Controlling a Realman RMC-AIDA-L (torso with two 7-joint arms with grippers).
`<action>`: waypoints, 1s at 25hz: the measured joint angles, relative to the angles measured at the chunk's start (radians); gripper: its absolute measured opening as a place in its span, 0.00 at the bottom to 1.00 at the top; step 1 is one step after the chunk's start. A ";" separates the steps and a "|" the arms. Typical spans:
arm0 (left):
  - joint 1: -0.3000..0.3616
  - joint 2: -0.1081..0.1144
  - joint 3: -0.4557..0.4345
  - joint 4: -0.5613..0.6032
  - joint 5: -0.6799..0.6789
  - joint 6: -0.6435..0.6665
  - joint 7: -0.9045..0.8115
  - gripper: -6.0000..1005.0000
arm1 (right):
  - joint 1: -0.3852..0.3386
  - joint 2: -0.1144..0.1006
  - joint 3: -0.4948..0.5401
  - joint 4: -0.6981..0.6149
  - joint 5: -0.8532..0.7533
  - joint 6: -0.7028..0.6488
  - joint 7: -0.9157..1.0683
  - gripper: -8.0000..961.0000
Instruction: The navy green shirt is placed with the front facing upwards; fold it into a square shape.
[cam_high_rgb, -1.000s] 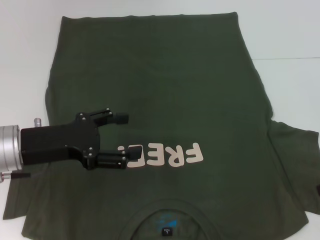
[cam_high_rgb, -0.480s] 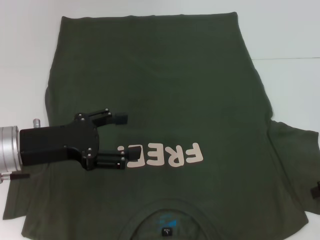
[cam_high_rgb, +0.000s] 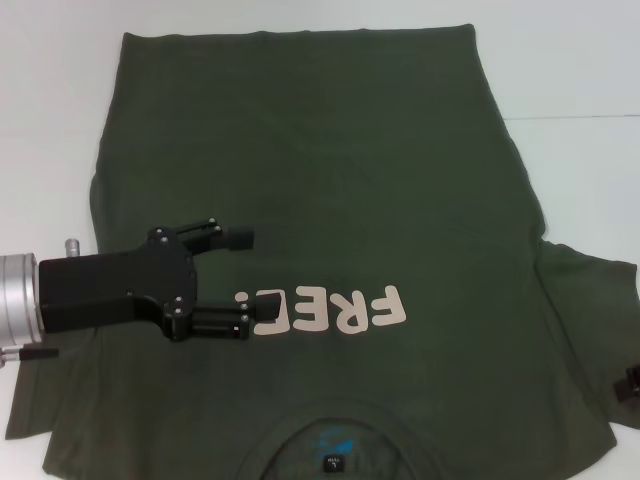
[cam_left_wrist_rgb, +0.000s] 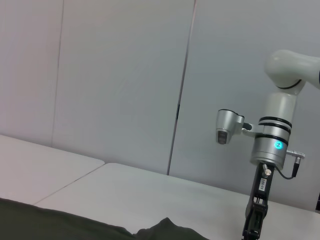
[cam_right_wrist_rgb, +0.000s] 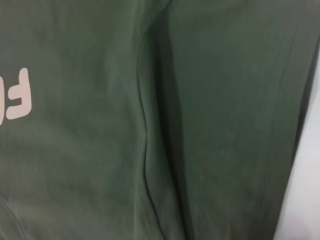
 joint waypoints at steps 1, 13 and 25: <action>0.000 0.000 0.000 0.000 0.000 0.000 0.000 0.94 | 0.000 0.001 0.000 0.000 0.000 0.000 0.000 0.83; 0.000 0.000 -0.002 0.002 0.000 0.000 0.000 0.94 | 0.009 0.008 -0.002 0.015 0.000 0.003 0.003 0.83; 0.002 0.000 -0.001 0.002 0.000 0.000 0.000 0.94 | 0.015 0.012 -0.002 0.036 0.002 0.012 0.003 0.83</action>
